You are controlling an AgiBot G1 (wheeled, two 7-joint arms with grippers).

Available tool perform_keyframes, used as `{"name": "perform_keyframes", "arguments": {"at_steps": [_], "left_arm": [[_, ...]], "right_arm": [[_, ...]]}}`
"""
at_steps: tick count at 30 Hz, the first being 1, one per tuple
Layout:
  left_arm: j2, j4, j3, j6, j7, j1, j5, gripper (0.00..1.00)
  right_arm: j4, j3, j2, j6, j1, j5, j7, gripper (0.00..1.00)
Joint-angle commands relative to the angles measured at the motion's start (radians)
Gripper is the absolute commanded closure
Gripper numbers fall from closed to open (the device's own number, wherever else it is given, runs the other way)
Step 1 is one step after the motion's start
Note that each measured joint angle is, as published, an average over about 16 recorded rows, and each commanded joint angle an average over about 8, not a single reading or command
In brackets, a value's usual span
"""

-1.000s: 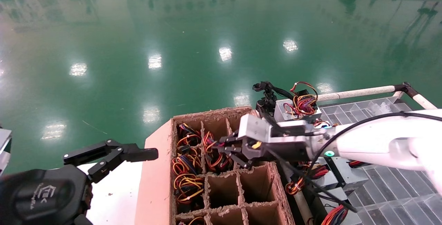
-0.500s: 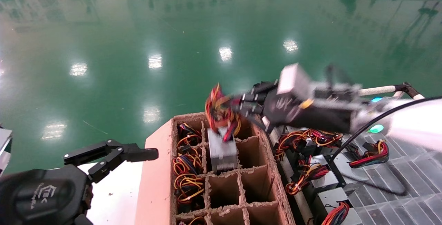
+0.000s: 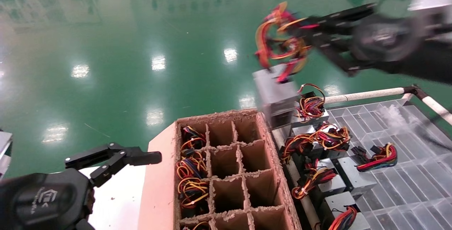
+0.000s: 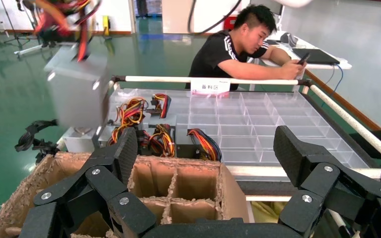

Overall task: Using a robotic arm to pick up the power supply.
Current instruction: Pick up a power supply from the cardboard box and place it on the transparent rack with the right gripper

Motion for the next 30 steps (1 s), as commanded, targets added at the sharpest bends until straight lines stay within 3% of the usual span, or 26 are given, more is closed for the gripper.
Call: {"name": "perform_keyframes", "arguments": {"at_steps": [1,8,15,22,30], "left_arm": [[0.000,0.000,0.000,0.000,0.000,0.000,0.000,0.00],[0.000,0.000,0.000,0.000,0.000,0.000,0.000,0.00],[0.000,0.000,0.000,0.000,0.000,0.000,0.000,0.00],[0.000,0.000,0.000,0.000,0.000,0.000,0.000,0.00],[0.000,0.000,0.000,0.000,0.000,0.000,0.000,0.00]], "right_arm": [[0.075,-0.001,0.055,0.003,-0.010,0.028,0.040,1.00],[0.301,0.008,0.289,0.022,-0.083,0.070,0.148,1.00],[0.435,0.035,0.483,0.024,-0.203,0.155,0.213,1.00],[0.452,0.039,0.635,0.016,-0.356,0.266,0.193,1.00],[0.394,-0.008,0.745,0.017,-0.507,0.365,0.092,1.00]]}}
